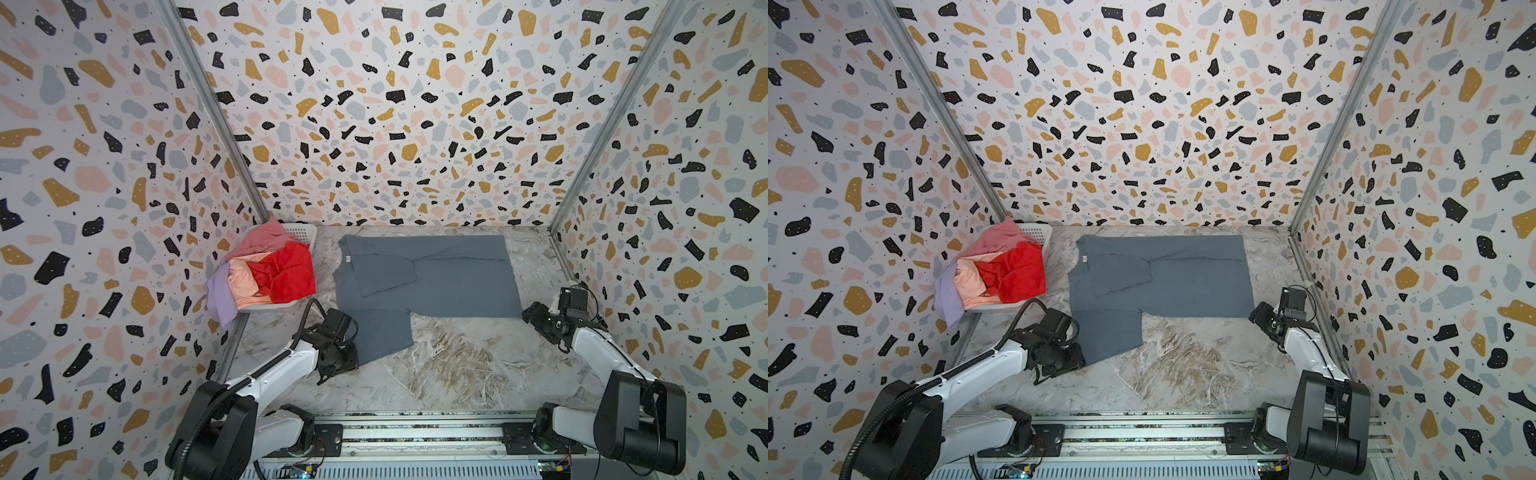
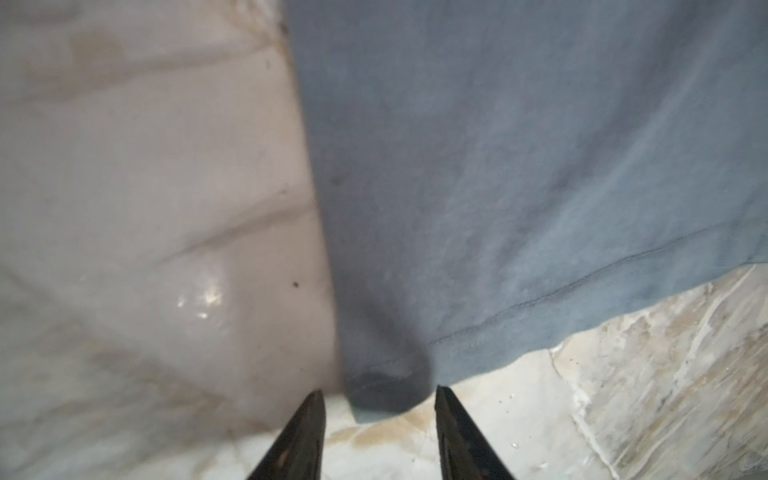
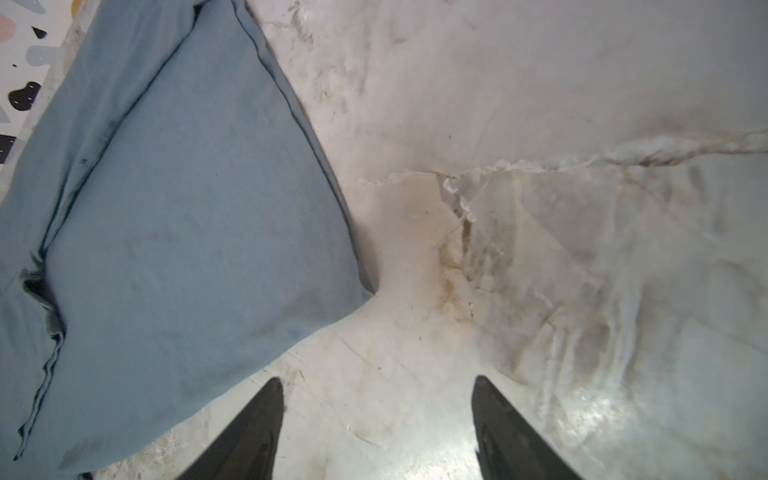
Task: Fold and stack the t-shirts
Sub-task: 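Withdraw both open grippers toward the robot past the shirt's near edge, then grasp the shirt's near hem with both grippers and fold it onto the far half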
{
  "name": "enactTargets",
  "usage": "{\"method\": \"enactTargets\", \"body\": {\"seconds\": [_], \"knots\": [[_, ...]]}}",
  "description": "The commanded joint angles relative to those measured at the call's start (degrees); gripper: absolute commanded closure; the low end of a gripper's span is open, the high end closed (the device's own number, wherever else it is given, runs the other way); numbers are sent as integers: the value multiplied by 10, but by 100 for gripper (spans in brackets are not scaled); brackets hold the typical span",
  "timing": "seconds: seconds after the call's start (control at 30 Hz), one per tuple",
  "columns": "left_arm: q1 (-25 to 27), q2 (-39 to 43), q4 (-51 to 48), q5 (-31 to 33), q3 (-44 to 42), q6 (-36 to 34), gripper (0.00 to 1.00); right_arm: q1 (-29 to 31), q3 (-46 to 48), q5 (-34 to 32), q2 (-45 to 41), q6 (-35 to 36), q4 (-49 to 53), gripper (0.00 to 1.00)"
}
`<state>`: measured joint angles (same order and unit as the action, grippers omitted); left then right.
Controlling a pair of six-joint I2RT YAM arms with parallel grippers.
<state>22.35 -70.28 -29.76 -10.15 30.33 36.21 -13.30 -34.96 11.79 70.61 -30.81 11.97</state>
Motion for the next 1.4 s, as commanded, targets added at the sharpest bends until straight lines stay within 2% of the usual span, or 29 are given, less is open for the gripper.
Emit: {"method": "enactTargets", "body": {"seconds": [0.0,0.1,0.23,0.3,0.63,0.83,0.97,1.13,1.23,1.37], "knots": [[14,-49,13,-5,-3,0,63,-13,7,5,-13,2,9,28],[19,-51,14,-6,4,5,83,-21,14,21,-3,5,6,28],[19,-31,15,-2,10,13,100,-21,19,51,17,4,-11,28],[19,-29,16,-2,15,13,100,-19,22,72,34,-1,-26,29],[19,13,12,10,28,22,100,3,-3,70,115,-23,-83,33],[19,29,2,21,31,25,100,23,-34,77,200,-49,-92,47],[19,51,-4,36,43,19,100,35,-32,55,213,-70,-97,73],[19,81,-34,79,72,10,100,38,-31,59,210,-71,-108,94],[19,106,-60,69,74,25,100,39,-34,49,179,-59,-85,100],[20,160,-96,31,63,58,100,39,-33,35,114,-30,-23,100]]}}
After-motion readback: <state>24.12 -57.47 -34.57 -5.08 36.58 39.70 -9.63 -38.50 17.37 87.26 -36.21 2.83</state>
